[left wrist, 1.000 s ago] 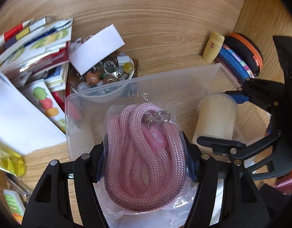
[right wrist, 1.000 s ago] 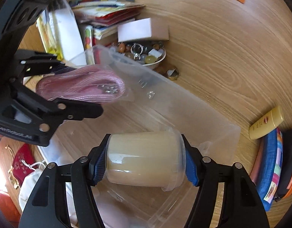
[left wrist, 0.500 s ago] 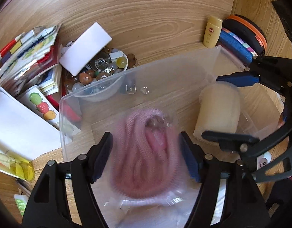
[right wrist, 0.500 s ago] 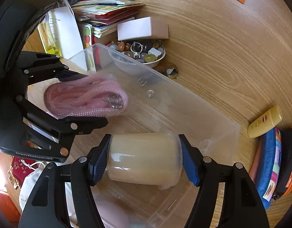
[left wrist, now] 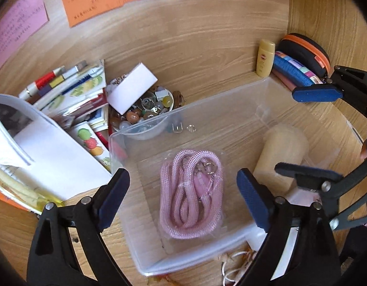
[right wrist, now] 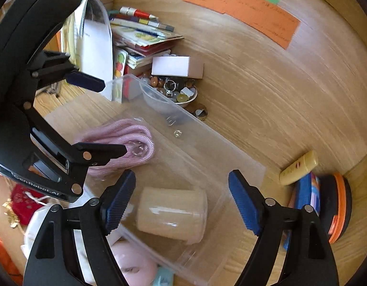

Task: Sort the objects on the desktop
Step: 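Lower both held items into the clear box and open both tools, then grasp the gourd-shaped ornament with the left tool while the right grasps the pink round container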

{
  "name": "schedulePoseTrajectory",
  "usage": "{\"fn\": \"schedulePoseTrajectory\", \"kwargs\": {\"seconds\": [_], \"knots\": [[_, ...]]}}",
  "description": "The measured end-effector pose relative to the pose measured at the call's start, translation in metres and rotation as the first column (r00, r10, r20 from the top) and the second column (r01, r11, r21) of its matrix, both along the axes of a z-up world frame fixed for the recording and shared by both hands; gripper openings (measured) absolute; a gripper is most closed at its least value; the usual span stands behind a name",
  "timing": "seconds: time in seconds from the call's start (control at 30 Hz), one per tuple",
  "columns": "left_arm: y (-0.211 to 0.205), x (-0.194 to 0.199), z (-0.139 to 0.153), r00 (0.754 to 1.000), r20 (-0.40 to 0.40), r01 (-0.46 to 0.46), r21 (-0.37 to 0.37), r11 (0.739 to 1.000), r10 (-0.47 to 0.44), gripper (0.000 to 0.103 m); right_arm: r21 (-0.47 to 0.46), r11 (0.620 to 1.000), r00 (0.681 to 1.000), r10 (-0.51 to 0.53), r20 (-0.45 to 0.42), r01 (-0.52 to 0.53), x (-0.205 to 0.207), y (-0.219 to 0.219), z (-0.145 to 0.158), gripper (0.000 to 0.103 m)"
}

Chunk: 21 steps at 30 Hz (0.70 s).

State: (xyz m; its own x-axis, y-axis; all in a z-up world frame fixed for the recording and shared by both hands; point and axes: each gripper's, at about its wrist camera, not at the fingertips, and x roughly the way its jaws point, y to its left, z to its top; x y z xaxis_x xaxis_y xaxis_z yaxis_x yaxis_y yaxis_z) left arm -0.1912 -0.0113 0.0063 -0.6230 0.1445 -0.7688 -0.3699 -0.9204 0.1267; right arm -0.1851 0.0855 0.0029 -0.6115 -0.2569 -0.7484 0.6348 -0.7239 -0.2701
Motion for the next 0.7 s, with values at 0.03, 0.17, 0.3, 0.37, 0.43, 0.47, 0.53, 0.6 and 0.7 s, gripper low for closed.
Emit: {"fn": "schedulePoseTrajectory", "kwargs": {"seconds": [0.03, 0.17, 0.3, 0.37, 0.43, 0.47, 0.53, 0.6, 0.7], "knots": [[0.000, 0.004, 0.003, 1.000, -0.012, -0.003, -0.003, 1.000, 0.003, 0.092, -0.018, 1.000, 1.000, -0.005, 0.010, 0.005, 0.002, 0.003, 0.003, 0.078], [-0.001, 0.014, 0.010, 0.999, -0.053, -0.007, -0.010, 1.000, 0.007, 0.094, -0.073, 0.997, 0.999, -0.033, -0.001, 0.032, 0.010, 0.013, 0.016, 0.079], [-0.004, 0.027, 0.019, 0.996, -0.089, -0.012, -0.008, 1.000, 0.011, 0.094, -0.109, 0.993, 0.998, -0.058, -0.036, 0.054, 0.022, 0.025, 0.028, 0.086], [-0.005, 0.031, 0.022, 0.995, -0.101, -0.014, -0.003, 1.000, 0.014, 0.095, -0.123, 0.991, 0.997, -0.063, -0.048, 0.057, 0.027, 0.031, 0.032, 0.087], [-0.006, 0.035, 0.024, 0.993, -0.113, -0.021, -0.001, 1.000, 0.021, 0.095, -0.132, 0.989, 0.996, -0.068, -0.059, 0.059, 0.032, 0.035, 0.036, 0.087], [-0.007, 0.038, 0.026, 0.992, -0.120, -0.025, -0.002, 1.000, 0.025, 0.095, -0.138, 0.989, 0.995, -0.070, -0.064, 0.060, 0.036, 0.037, 0.037, 0.087], [-0.006, 0.044, 0.028, 0.991, -0.132, -0.032, -0.001, 0.999, 0.032, 0.095, -0.151, 0.987, 0.995, -0.070, -0.070, 0.059, 0.043, 0.041, 0.040, 0.087], [-0.007, 0.050, 0.030, 0.989, -0.144, -0.037, 0.002, 0.999, 0.036, 0.095, -0.162, 0.985, 0.994, -0.071, -0.077, 0.057, 0.051, 0.045, 0.042, 0.087], [-0.008, 0.062, 0.034, 0.985, -0.169, -0.042, 0.002, 0.999, 0.042, 0.096, -0.174, 0.983, 0.993, -0.077, -0.087, 0.061, 0.060, 0.050, 0.044, 0.088]]}}
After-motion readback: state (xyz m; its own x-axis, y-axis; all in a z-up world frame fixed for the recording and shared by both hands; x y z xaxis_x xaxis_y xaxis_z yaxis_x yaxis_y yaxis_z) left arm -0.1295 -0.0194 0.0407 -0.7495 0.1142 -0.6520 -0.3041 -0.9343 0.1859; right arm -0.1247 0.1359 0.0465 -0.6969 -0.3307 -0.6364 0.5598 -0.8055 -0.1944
